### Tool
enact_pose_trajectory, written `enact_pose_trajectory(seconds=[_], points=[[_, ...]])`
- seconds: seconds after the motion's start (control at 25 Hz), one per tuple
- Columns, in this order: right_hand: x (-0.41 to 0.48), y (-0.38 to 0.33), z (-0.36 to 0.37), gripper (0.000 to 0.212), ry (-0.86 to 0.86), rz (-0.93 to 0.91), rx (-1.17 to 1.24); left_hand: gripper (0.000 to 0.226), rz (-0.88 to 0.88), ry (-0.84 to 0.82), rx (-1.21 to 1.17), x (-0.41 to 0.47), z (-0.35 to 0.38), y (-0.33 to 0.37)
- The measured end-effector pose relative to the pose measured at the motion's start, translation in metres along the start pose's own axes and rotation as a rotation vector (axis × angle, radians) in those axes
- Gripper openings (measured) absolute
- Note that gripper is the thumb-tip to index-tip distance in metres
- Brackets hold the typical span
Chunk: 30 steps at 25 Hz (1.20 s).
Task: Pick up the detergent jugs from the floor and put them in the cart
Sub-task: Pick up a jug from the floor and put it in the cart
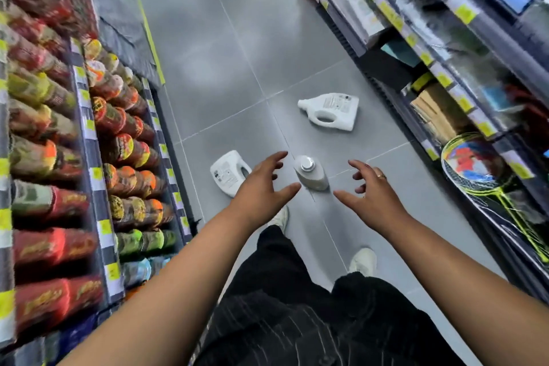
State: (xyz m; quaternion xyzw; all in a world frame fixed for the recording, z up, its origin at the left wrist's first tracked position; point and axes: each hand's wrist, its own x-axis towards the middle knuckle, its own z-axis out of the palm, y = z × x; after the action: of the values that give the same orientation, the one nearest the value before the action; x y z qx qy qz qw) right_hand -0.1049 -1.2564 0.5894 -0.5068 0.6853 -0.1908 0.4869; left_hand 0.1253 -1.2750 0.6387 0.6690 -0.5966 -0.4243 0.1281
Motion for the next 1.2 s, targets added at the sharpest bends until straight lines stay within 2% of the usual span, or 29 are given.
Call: enact_pose_trajectory(seconds=[0.24, 0.4, 0.68, 0.8, 0.96, 1.08, 1.2], points=[[0.078, 0.013, 0.067, 0.069, 0.153, 0.216, 0.142, 0.075, 0.104, -0.229, 0.146, 0.124, 0.005, -0.039], [0.148, 0.044, 0.124, 0.073, 0.228, 0.283, 0.170, 0.079, 0.159, -0.341, 0.188, 0.212, 0.034, -0.084], [0.234, 0.176, 0.212, 0.089, 0.276, 0.465, 0.192, 0.087, 0.234, -0.398, 0.192, 0.325, 0.138, -0.191], [0.264, 0.243, 0.246, 0.097, 0.245, 0.493, 0.163, 0.095, 0.399, -0.452, 0.256, 0.352, 0.187, -0.244], [0.309, 0.309, 0.274, 0.104, 0.255, 0.459, 0.155, 0.092, 0.608, -0.397, 0.290, 0.386, 0.236, -0.300], [0.342, 0.348, 0.302, 0.106, 0.238, 0.391, 0.123, 0.076, 0.777, -0.243, 0.275, 0.404, 0.263, -0.330], [0.367, 0.370, 0.315, 0.104, 0.210, 0.304, 0.182, 0.063, 0.827, -0.144, 0.231, 0.416, 0.276, -0.335]])
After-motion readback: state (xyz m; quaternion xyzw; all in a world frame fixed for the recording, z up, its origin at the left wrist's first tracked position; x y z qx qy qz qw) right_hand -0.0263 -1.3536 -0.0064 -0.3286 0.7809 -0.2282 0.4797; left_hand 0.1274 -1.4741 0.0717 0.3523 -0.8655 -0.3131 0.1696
